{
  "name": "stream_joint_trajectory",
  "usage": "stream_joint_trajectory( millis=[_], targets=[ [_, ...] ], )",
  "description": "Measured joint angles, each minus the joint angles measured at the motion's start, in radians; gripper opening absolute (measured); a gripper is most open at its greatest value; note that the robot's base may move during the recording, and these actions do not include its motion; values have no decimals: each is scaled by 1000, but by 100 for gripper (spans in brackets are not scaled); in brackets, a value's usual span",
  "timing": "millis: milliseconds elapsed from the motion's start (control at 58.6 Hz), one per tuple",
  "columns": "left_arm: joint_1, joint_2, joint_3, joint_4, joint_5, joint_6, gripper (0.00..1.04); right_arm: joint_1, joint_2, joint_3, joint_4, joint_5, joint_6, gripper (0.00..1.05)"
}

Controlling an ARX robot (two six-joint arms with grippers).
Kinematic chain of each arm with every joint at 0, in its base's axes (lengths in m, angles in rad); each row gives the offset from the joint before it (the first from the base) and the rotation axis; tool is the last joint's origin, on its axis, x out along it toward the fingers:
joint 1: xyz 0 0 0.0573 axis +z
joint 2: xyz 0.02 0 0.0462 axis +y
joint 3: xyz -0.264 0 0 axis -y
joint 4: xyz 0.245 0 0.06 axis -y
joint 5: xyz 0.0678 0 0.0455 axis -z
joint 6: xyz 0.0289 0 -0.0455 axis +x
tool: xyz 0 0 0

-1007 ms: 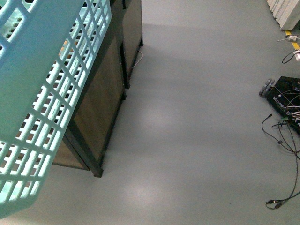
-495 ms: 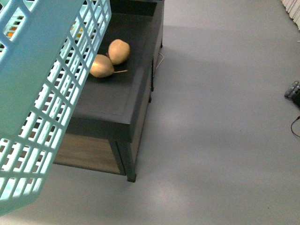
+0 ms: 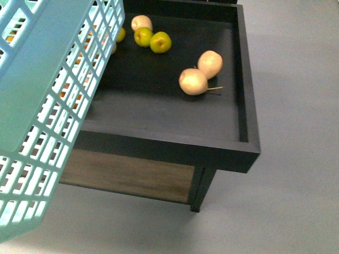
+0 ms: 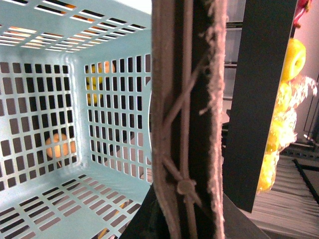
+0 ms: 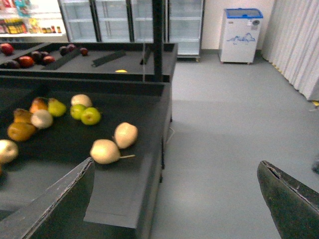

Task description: Pick lemon and mango into basket

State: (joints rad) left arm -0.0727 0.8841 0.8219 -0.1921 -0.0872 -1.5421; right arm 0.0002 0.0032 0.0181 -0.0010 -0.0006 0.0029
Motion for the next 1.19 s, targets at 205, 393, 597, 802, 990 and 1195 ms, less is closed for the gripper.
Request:
stream_joint_trajectory(
  millis=[205, 393, 597, 802, 990, 1195],
  targets=[
    [1, 0, 0, 0, 1, 0, 6, 0, 0, 0, 0, 1, 0, 96],
    [1, 0, 0, 0, 1, 0, 6, 0, 0, 0, 0, 1, 0, 96],
    [1, 0, 0, 0, 1, 0, 6, 0, 0, 0, 0, 3, 0, 96],
    [2, 0, 0, 0, 1, 0, 6, 0, 0, 0, 0, 3, 0, 96],
    [2, 0, 0, 0, 1, 0, 6, 0, 0, 0, 0, 1, 0, 96],
    [2, 0, 0, 0, 0, 1, 6, 0, -1, 0, 0, 3, 0, 96]
  ],
)
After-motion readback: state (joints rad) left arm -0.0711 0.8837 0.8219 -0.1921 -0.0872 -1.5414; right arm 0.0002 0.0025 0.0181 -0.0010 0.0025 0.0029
